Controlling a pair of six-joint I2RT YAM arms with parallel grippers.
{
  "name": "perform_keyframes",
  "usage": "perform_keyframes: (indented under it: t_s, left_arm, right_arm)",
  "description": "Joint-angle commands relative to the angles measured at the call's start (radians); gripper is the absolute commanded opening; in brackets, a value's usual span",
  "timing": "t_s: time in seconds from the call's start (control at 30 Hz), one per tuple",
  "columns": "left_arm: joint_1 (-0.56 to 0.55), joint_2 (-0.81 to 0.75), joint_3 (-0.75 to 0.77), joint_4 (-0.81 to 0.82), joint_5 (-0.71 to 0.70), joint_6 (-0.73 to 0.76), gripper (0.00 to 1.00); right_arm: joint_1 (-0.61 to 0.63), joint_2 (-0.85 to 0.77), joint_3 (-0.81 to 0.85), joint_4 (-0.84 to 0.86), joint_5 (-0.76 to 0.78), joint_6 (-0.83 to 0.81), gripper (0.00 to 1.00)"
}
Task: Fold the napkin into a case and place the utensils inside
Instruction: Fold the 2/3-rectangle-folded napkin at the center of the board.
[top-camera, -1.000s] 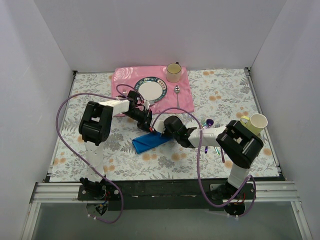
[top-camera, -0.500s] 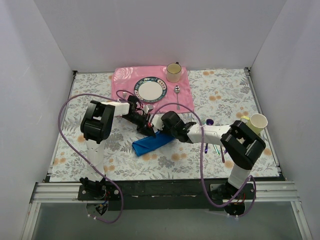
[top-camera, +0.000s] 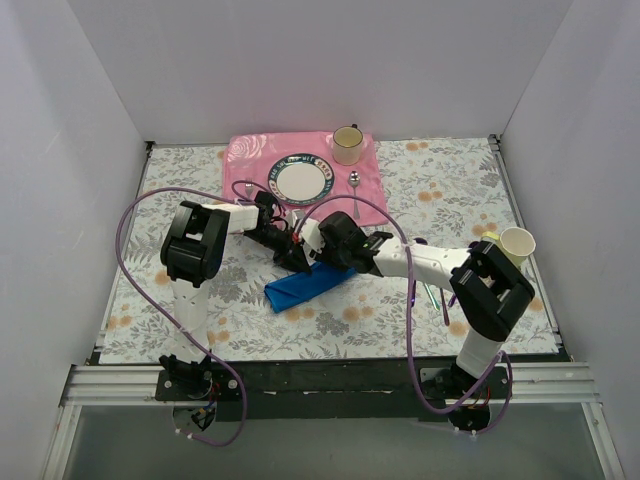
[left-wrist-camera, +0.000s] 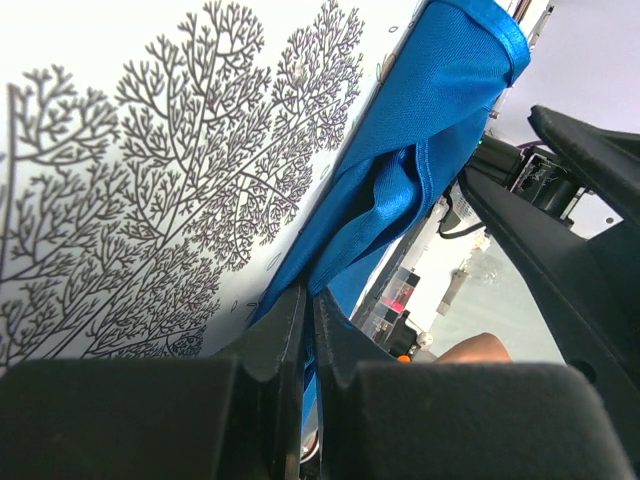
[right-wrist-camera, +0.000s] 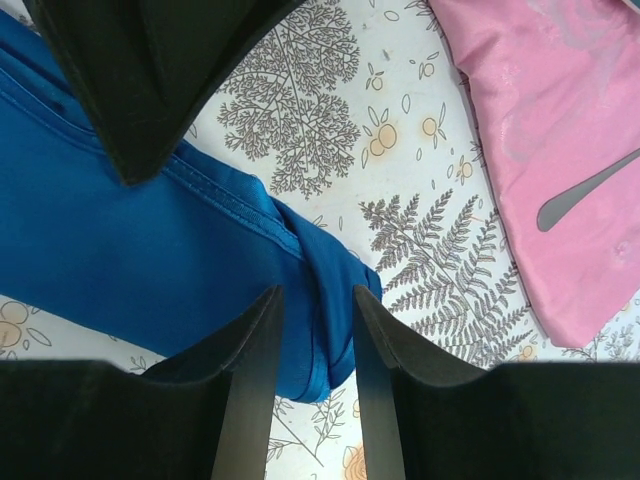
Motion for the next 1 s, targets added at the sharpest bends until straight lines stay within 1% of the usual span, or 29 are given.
perform_keyframes:
  t_s: [0.0,0.23,0.53,0.6,0.7,0.73,0.77,0.8,0.97]
  left_arm:
    - [0.005,0.025,-0.011,0.005,-0.112,0.026,0.00]
    - [0.005,0.023,-0.020,0.007,-0.109,0.028,0.00]
    - [0.011,0.024,-0.024,0.002,-0.109,0.034,0.00]
    - [0.015,0.027,-0.022,0.002,-0.109,0.034,0.00]
    - [0.016,0.028,-0.024,0.002,-0.108,0.033,0.00]
    - [0.016,0.028,-0.027,0.001,-0.108,0.034,0.00]
    - [0.018,0.028,-0.028,0.001,-0.108,0.036,0.00]
    - [0.018,0.028,-0.028,-0.003,-0.108,0.037,0.00]
    - [0.025,0.039,-0.027,-0.012,-0.106,0.043,0.00]
  right_arm:
    - [-0.024,-0.009,0.040,-0.029,-0.042,0.034,0.42]
    - [-0.036,0.032,-0.010,0.043,-0.015,0.007,0.42]
    - [-0.036,0.063,-0.044,0.068,-0.035,0.007,0.43]
    - [-0.036,0.072,-0.059,0.090,-0.010,-0.004,0.42]
    - [-0.038,0.086,-0.093,0.152,0.069,-0.038,0.36]
    - [-0.036,0.089,-0.102,0.155,0.095,-0.049,0.30]
    - [-0.038,0.092,-0.107,0.185,0.130,-0.052,0.29]
    - [-0.038,0.092,-0.119,0.205,0.140,-0.053,0.28]
    - [-0.036,0.084,-0.151,0.253,0.191,-0.053,0.17]
